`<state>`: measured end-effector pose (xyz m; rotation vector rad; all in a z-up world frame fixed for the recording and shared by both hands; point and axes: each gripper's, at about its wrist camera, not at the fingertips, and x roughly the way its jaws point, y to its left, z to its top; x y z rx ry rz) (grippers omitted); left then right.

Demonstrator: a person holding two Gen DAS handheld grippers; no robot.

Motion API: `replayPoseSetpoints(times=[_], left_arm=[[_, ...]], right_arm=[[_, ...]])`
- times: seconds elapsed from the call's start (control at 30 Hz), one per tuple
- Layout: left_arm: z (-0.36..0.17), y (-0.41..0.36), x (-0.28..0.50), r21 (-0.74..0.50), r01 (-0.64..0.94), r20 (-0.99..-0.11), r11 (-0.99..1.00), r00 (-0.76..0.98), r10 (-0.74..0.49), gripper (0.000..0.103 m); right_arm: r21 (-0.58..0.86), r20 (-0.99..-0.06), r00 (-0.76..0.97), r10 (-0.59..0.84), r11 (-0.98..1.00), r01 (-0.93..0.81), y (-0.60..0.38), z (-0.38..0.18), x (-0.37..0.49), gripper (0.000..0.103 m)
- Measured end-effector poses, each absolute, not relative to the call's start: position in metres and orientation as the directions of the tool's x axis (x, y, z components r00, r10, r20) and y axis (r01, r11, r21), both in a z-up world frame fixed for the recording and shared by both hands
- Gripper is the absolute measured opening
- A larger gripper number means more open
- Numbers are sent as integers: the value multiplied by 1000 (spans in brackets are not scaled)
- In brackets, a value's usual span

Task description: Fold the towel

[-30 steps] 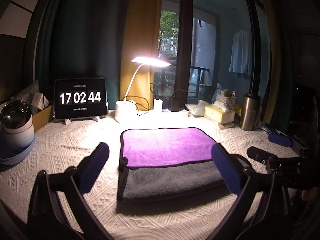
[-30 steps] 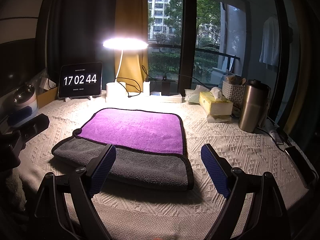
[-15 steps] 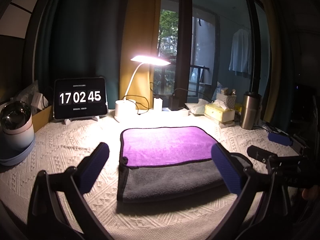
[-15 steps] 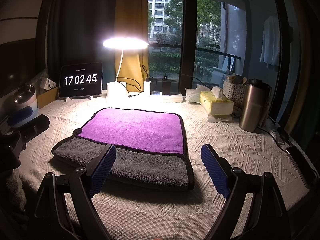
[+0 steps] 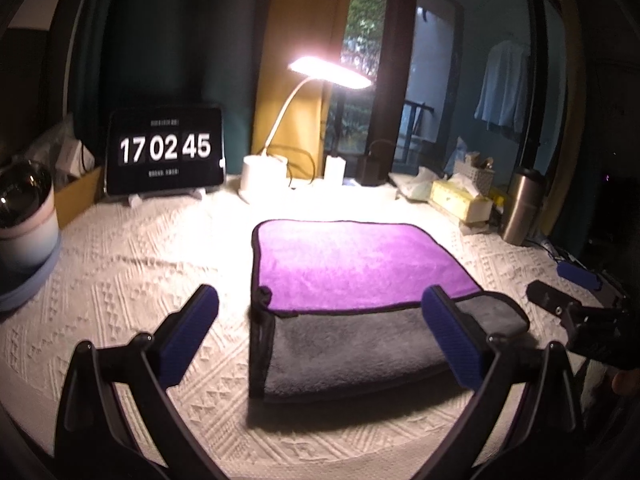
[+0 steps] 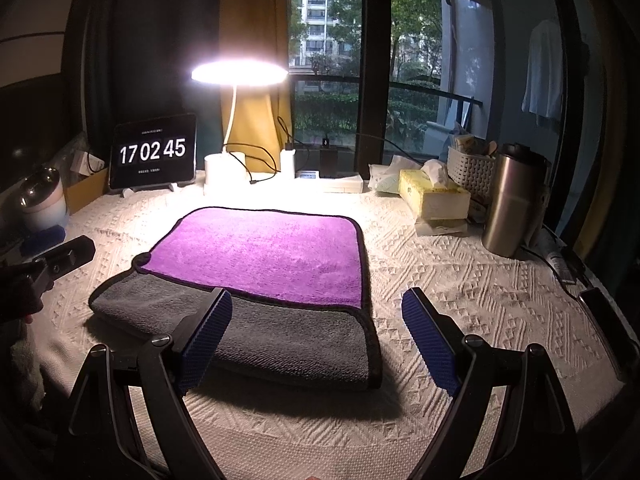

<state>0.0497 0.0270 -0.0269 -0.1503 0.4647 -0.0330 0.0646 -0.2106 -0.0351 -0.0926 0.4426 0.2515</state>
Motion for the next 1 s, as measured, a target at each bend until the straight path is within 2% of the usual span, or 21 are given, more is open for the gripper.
replayPoseSetpoints(times=[0.23, 0.3, 0.33, 0.47, 0.5, 0.57, 0.63, 0.77, 0.93, 1.0], left_arm=[[-41, 38, 74, -199, -16, -534, 980, 840, -94, 101], [-44, 40, 81, -204, -16, -556, 979, 825, -103, 97], [-46, 40, 83, -202, -13, -566, 979, 818, -106, 92], [-53, 40, 94, -191, -15, -600, 981, 793, -105, 87], [-56, 40, 96, -192, -15, -609, 981, 786, -107, 85], [-60, 42, 100, -207, -15, -626, 978, 771, -121, 70], [-63, 43, 105, -210, -21, -643, 977, 756, -122, 63], [-68, 43, 109, -201, -45, -668, 979, 737, -103, 50], [-74, 43, 114, -188, -59, -702, 980, 706, -92, 40], [-77, 44, 116, -186, -66, -712, 980, 696, -88, 36]], right_arm=[[-22, -475, 849, 230, 962, -273, -216, -42, 81, 83], [-14, -495, 837, 231, 962, -274, -217, -45, 87, 82], [-12, -504, 832, 230, 962, -273, -218, -47, 90, 81], [-4, -532, 816, 228, 963, -271, -221, -53, 99, 77], [0, -537, 812, 229, 962, -272, -222, -54, 101, 76], [13, -554, 799, 233, 962, -271, -224, -57, 106, 72], [26, -574, 784, 236, 962, -271, -227, -61, 112, 67], [49, -604, 761, 235, 965, -259, -234, -67, 122, 64], [90, -649, 722, 240, 967, -240, -241, -74, 136, 50], [96, -661, 711, 240, 967, -238, -242, -77, 139, 49]])
